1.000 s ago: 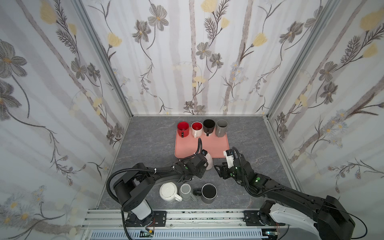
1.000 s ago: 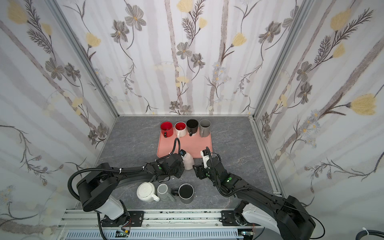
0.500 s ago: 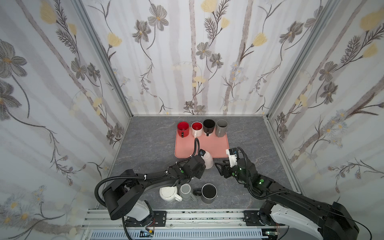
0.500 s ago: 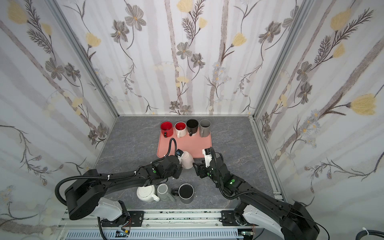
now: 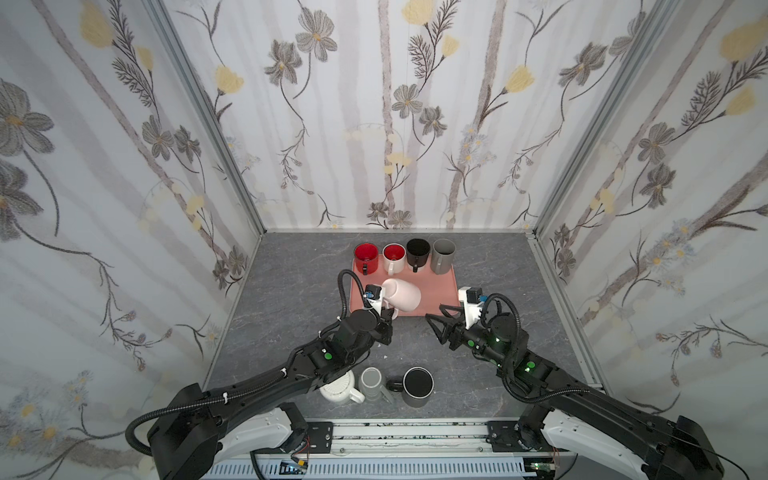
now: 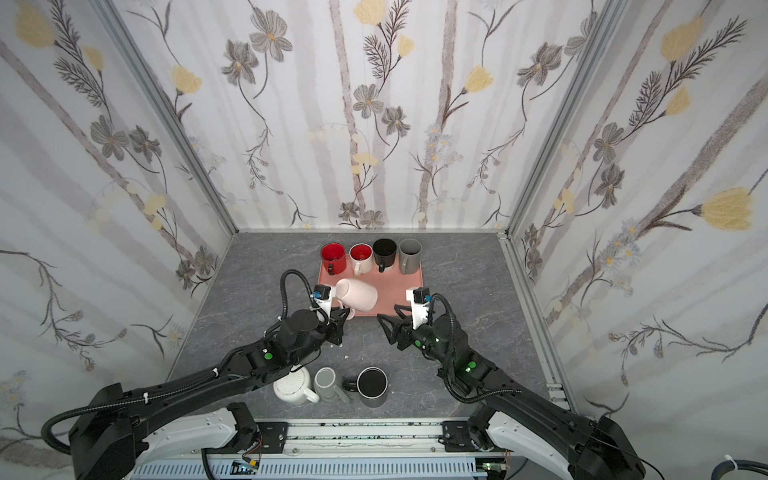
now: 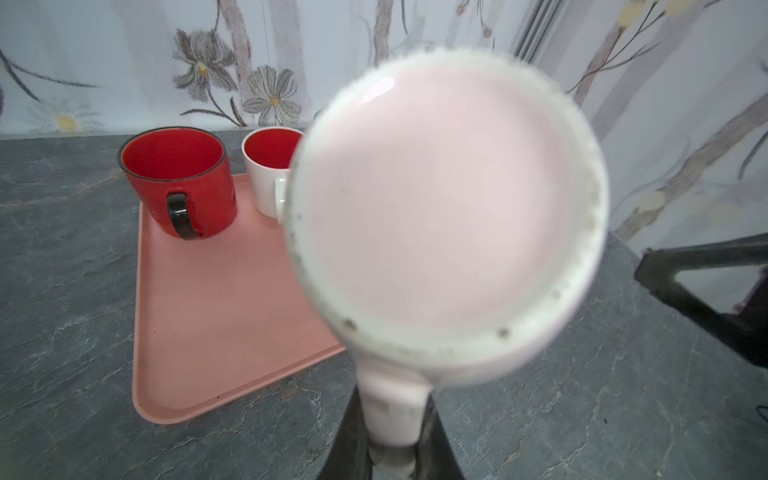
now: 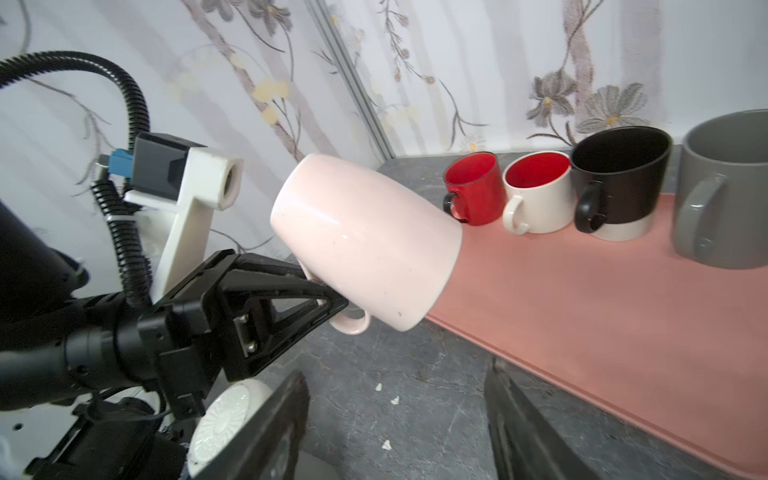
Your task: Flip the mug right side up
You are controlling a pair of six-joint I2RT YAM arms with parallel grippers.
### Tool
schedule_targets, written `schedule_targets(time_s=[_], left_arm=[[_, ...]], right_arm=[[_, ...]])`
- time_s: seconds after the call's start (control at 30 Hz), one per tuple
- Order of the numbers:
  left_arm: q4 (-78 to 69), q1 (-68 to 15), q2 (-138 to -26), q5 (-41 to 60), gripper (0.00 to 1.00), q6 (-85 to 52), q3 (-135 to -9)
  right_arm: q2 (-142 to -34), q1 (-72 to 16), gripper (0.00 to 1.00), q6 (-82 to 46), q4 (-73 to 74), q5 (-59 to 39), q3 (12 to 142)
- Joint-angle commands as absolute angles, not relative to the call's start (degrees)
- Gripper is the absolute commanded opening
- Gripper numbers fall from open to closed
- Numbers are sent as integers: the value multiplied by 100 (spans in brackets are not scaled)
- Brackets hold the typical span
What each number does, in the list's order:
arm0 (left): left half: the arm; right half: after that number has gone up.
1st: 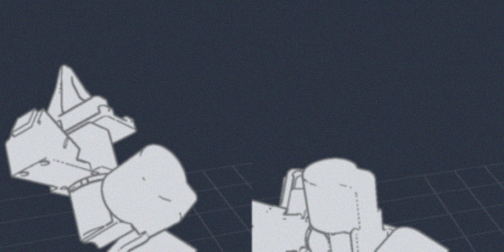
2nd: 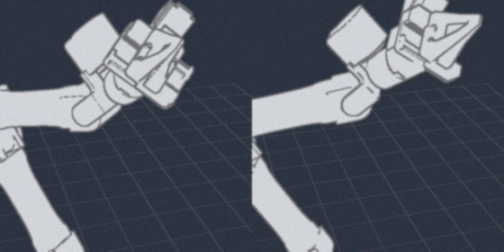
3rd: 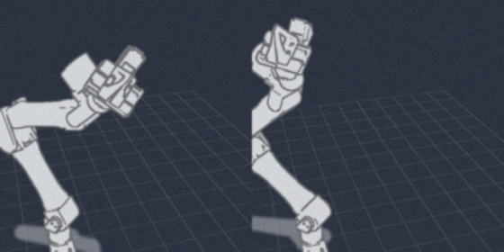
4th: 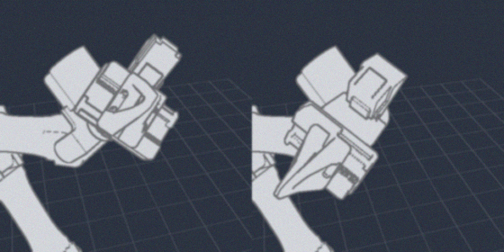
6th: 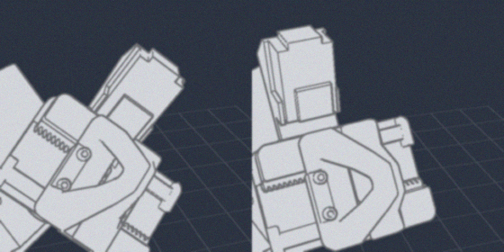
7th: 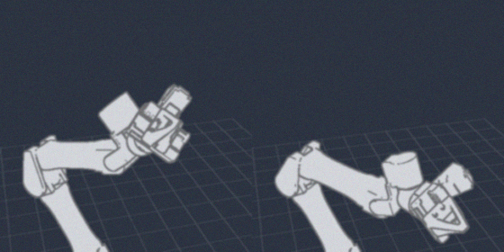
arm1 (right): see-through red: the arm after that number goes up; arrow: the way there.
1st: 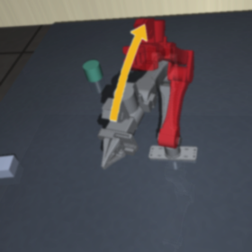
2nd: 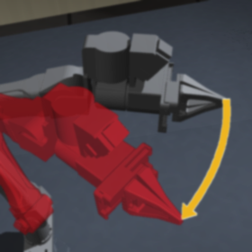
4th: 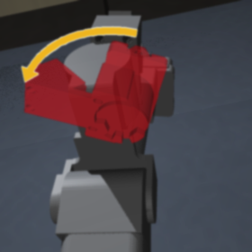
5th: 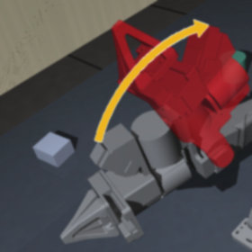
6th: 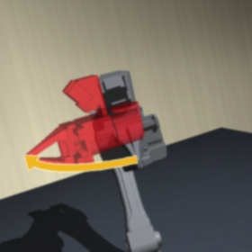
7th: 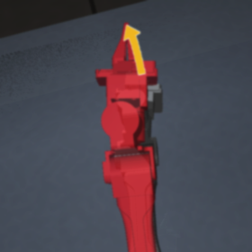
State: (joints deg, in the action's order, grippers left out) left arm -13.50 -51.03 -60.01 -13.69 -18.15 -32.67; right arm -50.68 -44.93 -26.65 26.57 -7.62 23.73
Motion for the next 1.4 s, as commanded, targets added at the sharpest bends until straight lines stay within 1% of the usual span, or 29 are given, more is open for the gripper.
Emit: schedule_targets(time_s=[0.0, 0.27, 0.3, 0.57, 0.7, 0.83, 1.13, 1.37], left_arm=[[-2452, -5013, -5558, -1290, 0, -2183, -3066], [-3917, -4935, -4627, -961, 0, -2605, -2450], [-4020, -4933, -4555, -899, 0, -2632, -2413], [-4838, -4927, -4213, -418, 0, -2869, -2118], [-5205, -4926, -4179, -166, 0, -3019, -2047], [-5319, -4930, -4156, -151, 0, -3125, -2034], [-5625, -4926, -4152, -151, 0, -3349, -1938], [-5634, -4927, -4155, -181, 0, -3383, -1940]], right_arm=[[-5224, -4509, 69, -3005, 3953, -1395, 2281], [-6307, -4658, 69, -3830, 5877, -1988, 2292], [-6464, -4830, 69, -3926, 6127, -2059, 2318], [-7522, -5023, 68, -4573, 8075, -2475, 2662], [-8020, -5044, 66, -4995, 9013, -2625, 2947], [-8355, -5112, 59, -5173, 9350, -2692, 3217], [-8593, -5316, 42, -4957, 9149, -2401, 3570], [-8722, -5399, 31, -4975, 9117, -2268, 3761]])
